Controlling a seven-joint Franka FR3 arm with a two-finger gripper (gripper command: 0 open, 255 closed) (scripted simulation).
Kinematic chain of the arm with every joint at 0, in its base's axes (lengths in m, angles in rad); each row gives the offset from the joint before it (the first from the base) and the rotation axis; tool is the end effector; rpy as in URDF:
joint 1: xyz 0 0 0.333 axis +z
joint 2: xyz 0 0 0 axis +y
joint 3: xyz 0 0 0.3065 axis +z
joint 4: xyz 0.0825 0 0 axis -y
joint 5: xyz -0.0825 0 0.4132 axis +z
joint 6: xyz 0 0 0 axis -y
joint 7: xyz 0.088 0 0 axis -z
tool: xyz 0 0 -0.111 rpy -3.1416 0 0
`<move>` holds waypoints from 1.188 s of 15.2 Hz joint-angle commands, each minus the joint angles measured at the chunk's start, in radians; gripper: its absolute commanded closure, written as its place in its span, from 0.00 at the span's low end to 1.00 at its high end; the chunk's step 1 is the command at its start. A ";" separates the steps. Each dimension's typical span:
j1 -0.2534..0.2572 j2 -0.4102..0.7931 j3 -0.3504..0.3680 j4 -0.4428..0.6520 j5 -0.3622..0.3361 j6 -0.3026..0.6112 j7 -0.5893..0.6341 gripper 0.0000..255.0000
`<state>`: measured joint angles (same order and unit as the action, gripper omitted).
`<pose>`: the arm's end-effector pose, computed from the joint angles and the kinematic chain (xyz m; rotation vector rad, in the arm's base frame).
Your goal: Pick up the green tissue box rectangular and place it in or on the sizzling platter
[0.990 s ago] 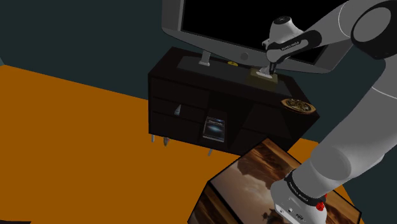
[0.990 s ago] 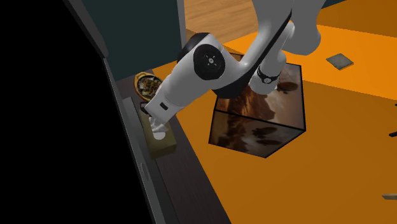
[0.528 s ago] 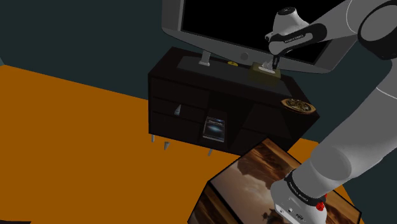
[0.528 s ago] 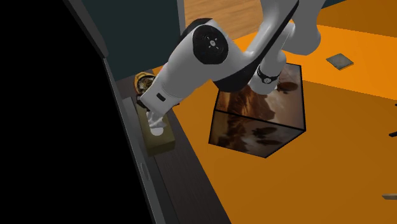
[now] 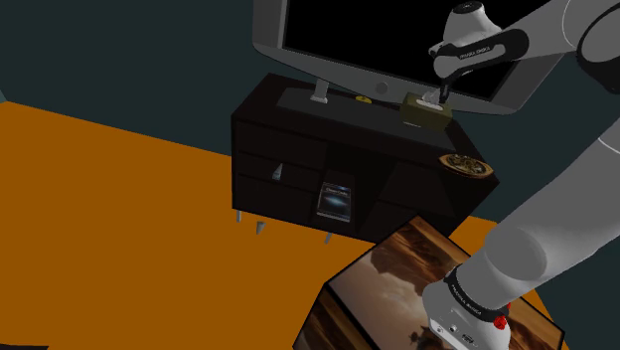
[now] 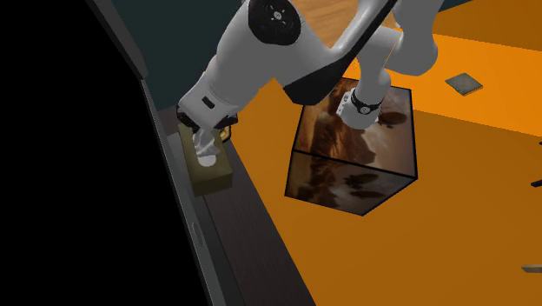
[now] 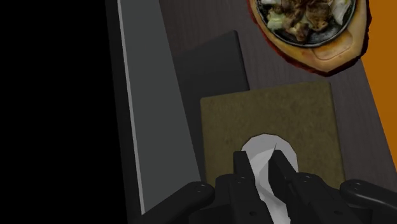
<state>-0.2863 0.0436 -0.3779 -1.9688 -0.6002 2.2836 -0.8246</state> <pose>0.4809 -0.3927 0.4565 2.4945 0.6376 -0.2096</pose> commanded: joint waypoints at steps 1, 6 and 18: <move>-0.023 -0.027 -0.021 -0.031 -0.005 0.027 -0.035 1.00; -0.079 -0.073 -0.078 -0.067 0.007 0.074 -0.147 1.00; -0.200 -0.083 -0.235 -0.042 0.143 0.170 -0.496 1.00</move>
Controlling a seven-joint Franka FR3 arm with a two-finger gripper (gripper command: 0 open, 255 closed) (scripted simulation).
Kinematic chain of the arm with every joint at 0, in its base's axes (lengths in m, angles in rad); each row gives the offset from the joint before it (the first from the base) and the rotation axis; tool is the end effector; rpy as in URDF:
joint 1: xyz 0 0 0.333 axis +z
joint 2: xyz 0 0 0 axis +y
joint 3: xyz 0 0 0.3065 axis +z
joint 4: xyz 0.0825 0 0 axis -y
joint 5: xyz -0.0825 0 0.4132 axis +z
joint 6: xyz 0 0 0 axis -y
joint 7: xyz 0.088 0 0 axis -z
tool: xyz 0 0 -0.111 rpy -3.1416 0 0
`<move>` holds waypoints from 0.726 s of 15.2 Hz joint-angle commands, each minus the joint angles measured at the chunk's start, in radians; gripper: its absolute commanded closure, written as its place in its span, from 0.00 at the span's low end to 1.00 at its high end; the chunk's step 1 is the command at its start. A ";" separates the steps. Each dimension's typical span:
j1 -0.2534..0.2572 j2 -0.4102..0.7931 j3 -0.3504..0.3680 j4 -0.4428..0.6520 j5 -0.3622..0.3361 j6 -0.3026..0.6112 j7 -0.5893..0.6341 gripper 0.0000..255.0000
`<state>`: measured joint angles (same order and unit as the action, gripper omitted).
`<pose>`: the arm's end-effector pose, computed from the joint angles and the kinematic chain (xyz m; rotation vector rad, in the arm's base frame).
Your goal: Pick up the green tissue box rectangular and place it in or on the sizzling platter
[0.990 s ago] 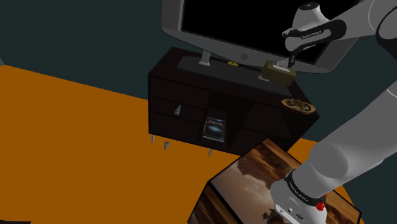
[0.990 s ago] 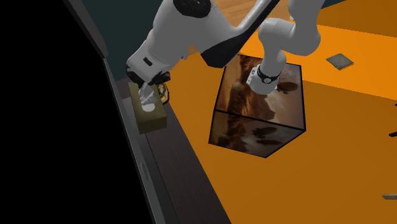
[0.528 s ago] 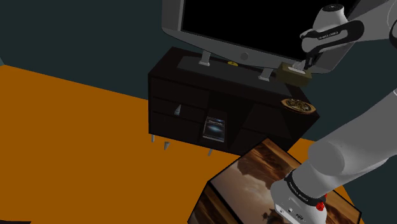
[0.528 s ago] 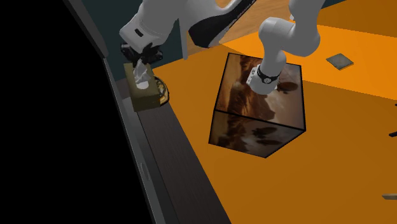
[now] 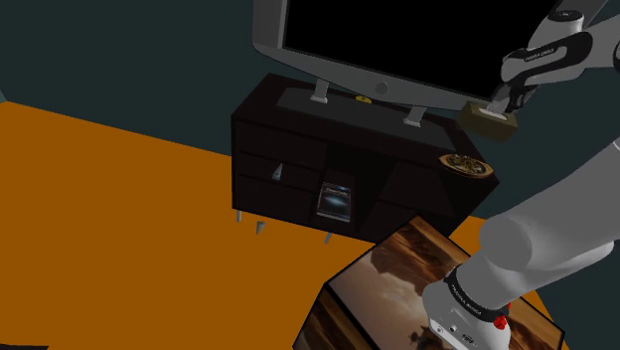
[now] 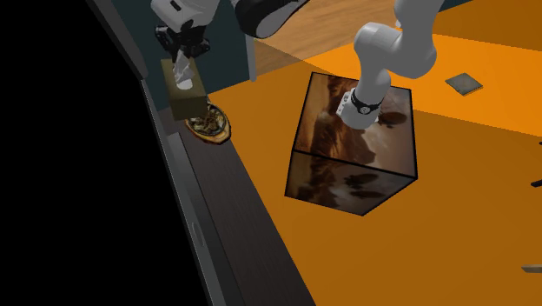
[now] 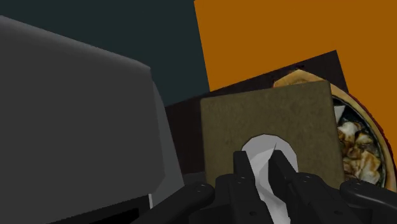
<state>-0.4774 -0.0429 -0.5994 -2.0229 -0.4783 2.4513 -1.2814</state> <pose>0.2856 -0.5405 0.4907 2.4947 0.6358 -0.2094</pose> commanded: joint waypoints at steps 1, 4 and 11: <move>-0.024 0.013 -0.033 0.026 0.053 0.011 -0.092 1.00; -0.027 0.026 -0.036 -0.002 0.048 0.049 -0.079 1.00; -0.035 0.065 -0.044 -0.059 0.038 0.140 -0.052 1.00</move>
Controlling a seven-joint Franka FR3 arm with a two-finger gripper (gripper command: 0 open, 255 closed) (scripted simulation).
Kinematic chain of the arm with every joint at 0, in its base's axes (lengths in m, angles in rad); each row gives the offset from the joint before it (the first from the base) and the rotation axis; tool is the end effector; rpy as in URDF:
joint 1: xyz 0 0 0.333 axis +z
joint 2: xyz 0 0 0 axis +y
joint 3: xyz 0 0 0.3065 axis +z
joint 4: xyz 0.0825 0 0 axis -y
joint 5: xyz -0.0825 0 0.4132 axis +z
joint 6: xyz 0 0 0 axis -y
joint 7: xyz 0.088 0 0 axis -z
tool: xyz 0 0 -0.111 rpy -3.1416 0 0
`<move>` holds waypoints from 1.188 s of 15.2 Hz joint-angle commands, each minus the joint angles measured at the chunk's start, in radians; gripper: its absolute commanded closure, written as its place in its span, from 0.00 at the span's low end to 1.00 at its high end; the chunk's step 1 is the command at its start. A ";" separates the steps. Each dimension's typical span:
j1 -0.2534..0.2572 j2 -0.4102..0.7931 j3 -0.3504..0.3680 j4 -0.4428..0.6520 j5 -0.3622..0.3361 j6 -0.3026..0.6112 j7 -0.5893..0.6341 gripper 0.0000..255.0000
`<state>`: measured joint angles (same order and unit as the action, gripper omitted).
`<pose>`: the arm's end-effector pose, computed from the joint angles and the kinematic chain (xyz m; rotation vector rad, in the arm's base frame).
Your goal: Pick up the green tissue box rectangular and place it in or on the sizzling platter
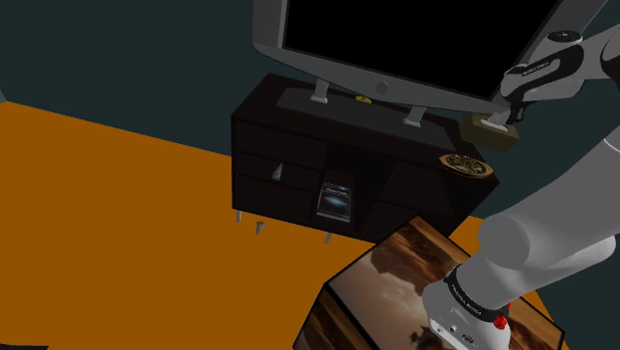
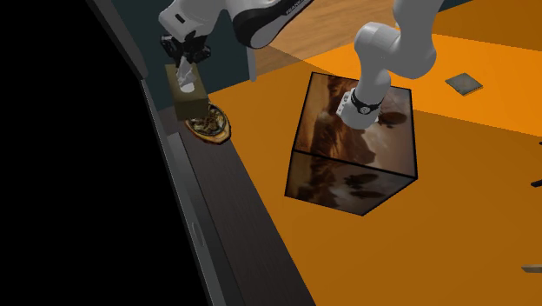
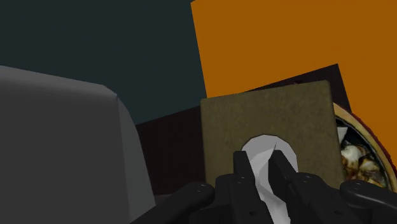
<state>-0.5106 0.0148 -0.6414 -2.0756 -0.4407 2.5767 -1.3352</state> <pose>0.2570 -0.5591 0.4482 2.4946 0.6390 -0.2098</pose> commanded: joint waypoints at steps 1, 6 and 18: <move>-0.003 0.014 -0.003 -0.014 0.000 0.027 0.006 1.00; -0.009 0.050 -0.007 -0.048 -0.003 0.093 0.024 1.00; -0.018 0.109 -0.011 -0.086 -0.001 0.183 0.046 1.00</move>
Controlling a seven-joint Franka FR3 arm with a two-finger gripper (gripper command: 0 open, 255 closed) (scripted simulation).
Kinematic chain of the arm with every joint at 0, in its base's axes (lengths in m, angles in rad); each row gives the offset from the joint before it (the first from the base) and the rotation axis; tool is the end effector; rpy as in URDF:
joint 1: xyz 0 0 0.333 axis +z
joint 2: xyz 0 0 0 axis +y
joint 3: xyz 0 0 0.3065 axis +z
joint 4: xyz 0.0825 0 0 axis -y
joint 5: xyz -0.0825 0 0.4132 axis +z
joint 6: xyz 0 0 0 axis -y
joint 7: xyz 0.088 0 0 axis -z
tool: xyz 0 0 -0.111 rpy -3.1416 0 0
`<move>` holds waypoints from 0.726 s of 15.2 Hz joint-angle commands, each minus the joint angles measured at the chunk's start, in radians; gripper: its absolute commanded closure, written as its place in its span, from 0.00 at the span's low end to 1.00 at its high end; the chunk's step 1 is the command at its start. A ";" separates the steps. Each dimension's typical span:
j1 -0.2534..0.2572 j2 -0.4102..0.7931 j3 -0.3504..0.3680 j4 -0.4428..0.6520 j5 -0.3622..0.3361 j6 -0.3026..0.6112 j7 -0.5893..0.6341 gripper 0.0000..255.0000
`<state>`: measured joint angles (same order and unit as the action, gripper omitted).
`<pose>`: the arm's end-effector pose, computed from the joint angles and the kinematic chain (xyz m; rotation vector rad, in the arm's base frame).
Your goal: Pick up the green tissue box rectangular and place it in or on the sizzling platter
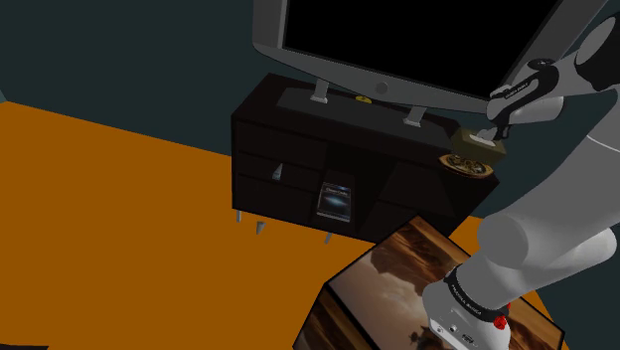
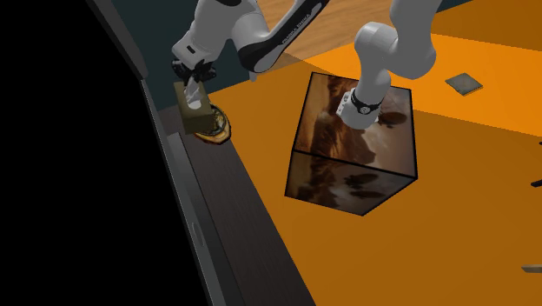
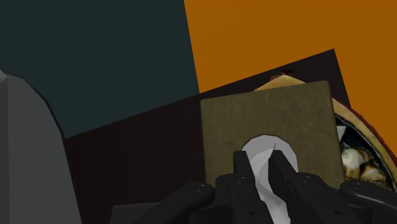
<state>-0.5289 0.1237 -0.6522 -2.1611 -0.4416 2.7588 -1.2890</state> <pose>0.2530 -0.5572 0.3713 2.4942 0.6387 -0.2093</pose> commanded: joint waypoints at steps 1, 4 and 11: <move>0.000 0.000 0.000 0.000 0.000 0.001 0.000 1.00; 0.000 0.000 0.000 0.000 0.000 0.001 0.000 0.00; 0.029 -0.081 -0.008 -0.018 -0.067 -0.062 0.044 0.00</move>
<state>-0.5127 0.0723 -0.6593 -2.1770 -0.4825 2.7254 -1.2647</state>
